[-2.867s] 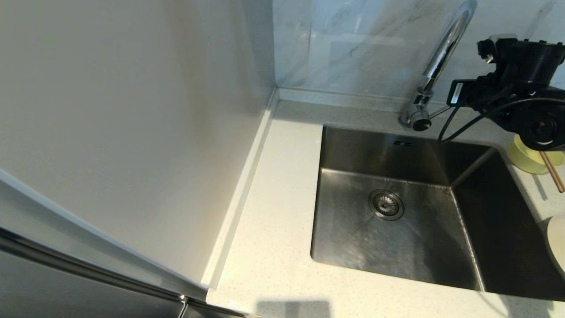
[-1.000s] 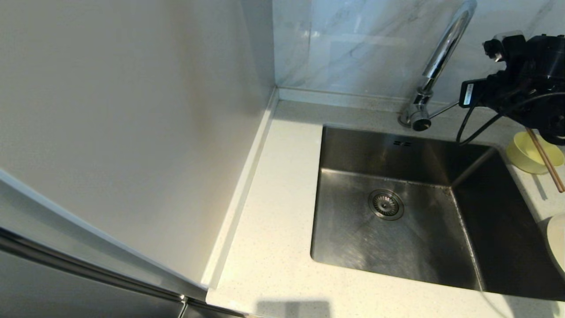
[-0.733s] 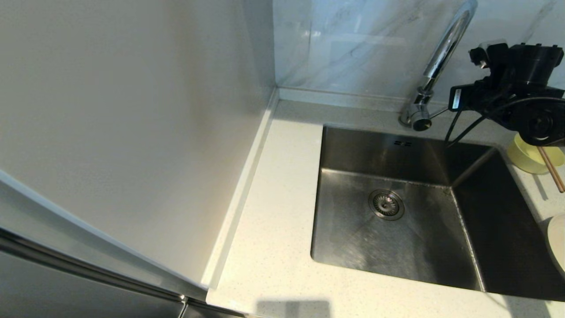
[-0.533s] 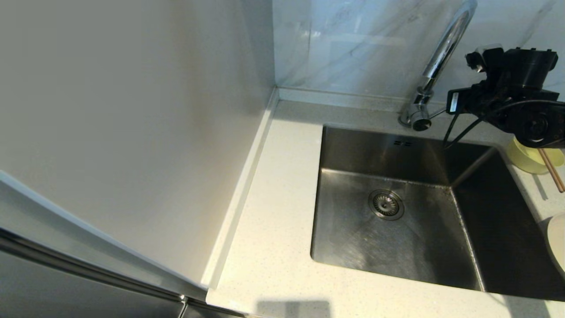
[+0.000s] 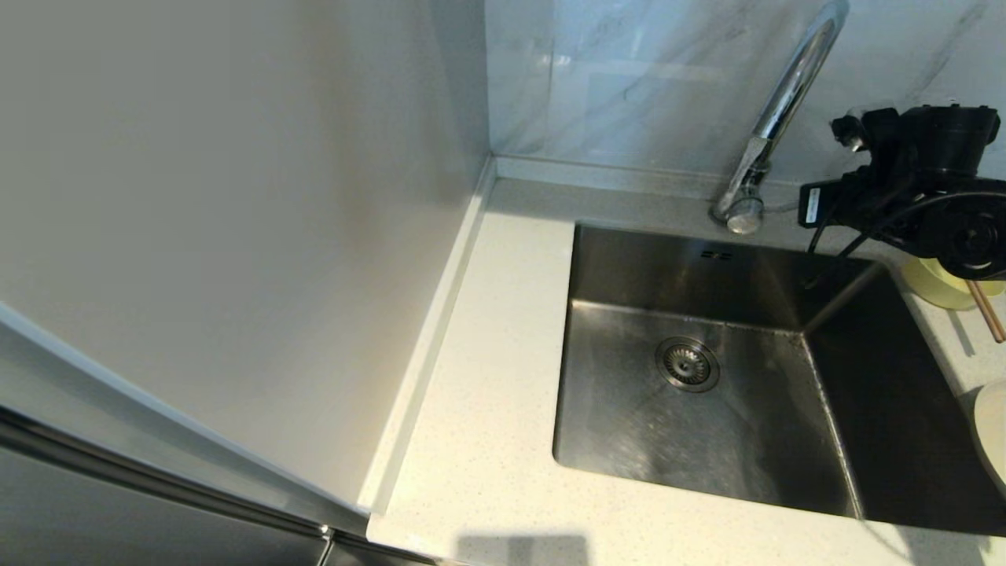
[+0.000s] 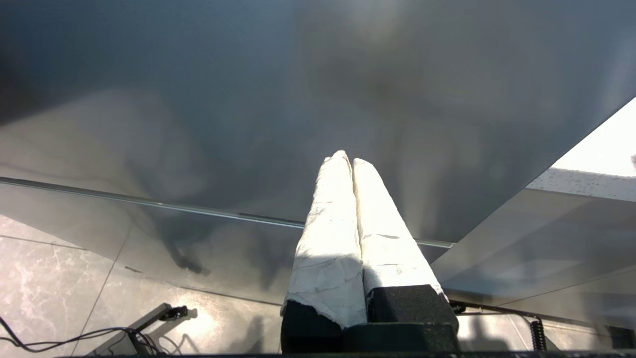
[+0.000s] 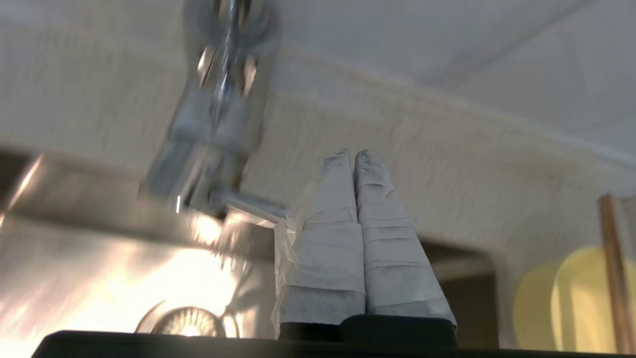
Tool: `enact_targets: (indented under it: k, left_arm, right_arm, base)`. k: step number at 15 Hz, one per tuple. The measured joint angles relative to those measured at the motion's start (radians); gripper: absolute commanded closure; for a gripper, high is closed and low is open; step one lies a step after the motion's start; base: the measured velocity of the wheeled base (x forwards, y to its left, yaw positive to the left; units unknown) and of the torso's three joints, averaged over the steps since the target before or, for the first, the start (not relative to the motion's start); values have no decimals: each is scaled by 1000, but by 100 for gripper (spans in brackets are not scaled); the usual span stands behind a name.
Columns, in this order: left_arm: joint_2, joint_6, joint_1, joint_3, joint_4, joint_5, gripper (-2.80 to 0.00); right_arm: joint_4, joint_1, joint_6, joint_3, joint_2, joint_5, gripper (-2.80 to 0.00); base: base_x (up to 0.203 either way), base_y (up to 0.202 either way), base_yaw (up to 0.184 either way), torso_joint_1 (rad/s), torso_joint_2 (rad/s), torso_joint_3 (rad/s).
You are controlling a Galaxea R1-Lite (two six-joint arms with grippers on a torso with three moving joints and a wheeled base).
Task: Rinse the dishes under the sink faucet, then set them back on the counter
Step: Turn on the faucet, then rinse the plate
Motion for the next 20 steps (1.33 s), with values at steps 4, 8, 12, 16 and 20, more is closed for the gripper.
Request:
enact_targets:
  k: [4,8,12,16,20]
  left_arm:
    - [0,0,0,0,0,0,0]
    - [0,0,0,0,0,0,0]
    - [0,0,0,0,0,0,0]
    - [0,0,0,0,0,0,0]
    - [0,0,0,0,0,0,0]
  right_arm:
    - [-3,-8,1,28,-35,11,0]
    - [-1,-98,8,11,-80,-48,0]
    - [134,-196,111,70,-252,9,0]
    - [648,-316,189,87,-499,224,0]
    - [1084,-369,160,179,-709,243,0]
  base:
    - [0,0,0,0,0,0]
    - [0,0,0,0,0,0]
    - [0,0,0,0,0,0]
    - [0,0,0,0,0,0]
    - [0,0,0,0,0,0]
